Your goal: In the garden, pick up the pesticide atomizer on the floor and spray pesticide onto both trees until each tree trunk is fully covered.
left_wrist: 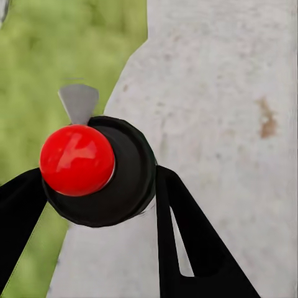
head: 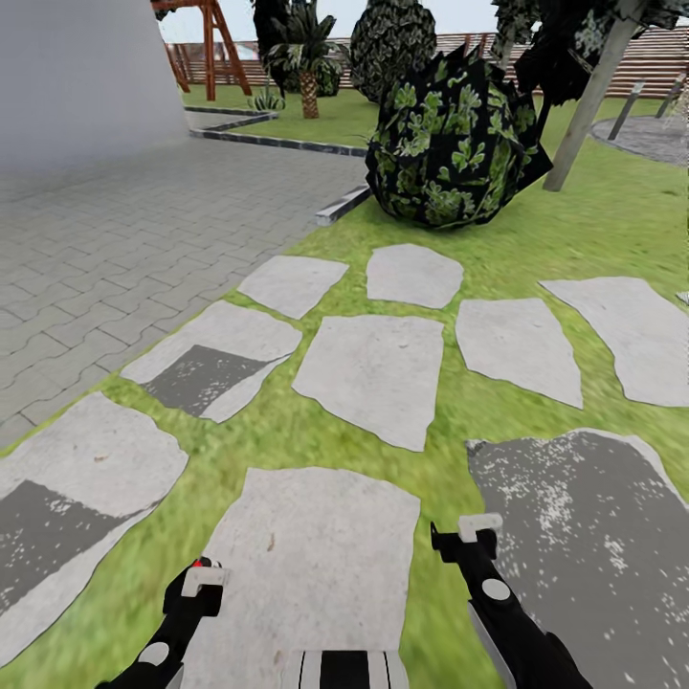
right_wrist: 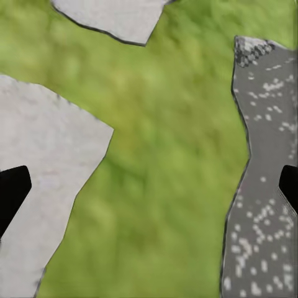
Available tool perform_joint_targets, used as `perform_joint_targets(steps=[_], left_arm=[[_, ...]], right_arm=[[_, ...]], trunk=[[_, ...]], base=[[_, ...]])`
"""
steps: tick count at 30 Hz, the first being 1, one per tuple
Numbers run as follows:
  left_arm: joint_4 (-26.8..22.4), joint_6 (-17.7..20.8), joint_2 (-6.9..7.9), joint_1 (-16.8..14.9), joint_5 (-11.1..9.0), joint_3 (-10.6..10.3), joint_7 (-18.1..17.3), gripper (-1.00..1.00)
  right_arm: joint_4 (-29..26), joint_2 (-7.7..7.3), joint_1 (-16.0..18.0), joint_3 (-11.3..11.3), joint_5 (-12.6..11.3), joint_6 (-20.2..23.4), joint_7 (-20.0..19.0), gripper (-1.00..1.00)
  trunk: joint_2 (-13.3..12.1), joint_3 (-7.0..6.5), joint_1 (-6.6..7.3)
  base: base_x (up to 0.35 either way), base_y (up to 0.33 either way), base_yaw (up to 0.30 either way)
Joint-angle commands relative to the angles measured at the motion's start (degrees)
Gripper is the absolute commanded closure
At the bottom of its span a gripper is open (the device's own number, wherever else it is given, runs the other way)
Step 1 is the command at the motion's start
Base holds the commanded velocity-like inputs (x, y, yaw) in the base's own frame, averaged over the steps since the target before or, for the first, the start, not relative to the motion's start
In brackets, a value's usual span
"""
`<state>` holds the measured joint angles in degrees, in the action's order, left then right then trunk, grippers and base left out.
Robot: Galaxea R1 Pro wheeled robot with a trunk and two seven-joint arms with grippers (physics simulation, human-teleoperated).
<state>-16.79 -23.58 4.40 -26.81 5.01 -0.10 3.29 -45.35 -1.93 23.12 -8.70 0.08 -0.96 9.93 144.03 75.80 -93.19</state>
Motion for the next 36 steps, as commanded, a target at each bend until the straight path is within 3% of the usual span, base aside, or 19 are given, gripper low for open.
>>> perform_joint_targets(steps=[1, 10, 18, 25, 36], left_arm=[[0.0, 0.01, 0.0, 0.0, 0.0, 0.01, -0.03, 1.0], [0.22, 0.29, -0.08, 0.0, 0.08, 0.01, -0.03, 1.0], [0.82, 1.02, 0.07, 0.07, -0.01, 0.01, 0.1, 1.0], [0.87, 1.09, 0.16, 2.53, -0.07, 0.15, 0.18, 1.0], [0.87, 0.92, 0.42, 6.2, -0.19, 0.28, 0.46, 1.0]], right_arm=[[-0.02, 0.0, 0.0, 0.0, 0.0, 0.0, 0.0, -1.0], [0.08, 0.08, 0.0, -0.04, -0.01, -0.13, 0.11, -1.0], [0.48, -0.46, -0.58, 0.08, 0.08, -0.26, 0.24, -1.0], [0.23, -1.46, -5.53, 0.17, -0.01, -0.74, 0.26, -1.0], [2.12, -1.67, -12.78, 0.18, -0.01, -9.04, 0.2, -1.0]], trunk=[[-0.02, -0.23, 0.02], [-0.14, -2.26, 0.25], [-0.24, -4.54, 0.46], [-0.34, -6.58, 0.64], [-0.48, -9.78, 0.93]], base=[[0.0, 0.0, 0.0], [0.0, 0.0, -0.009], [0.0, 0.0, -0.202], [0.0, 0.0, -0.223], [0.0, 0.0, -0.224]])
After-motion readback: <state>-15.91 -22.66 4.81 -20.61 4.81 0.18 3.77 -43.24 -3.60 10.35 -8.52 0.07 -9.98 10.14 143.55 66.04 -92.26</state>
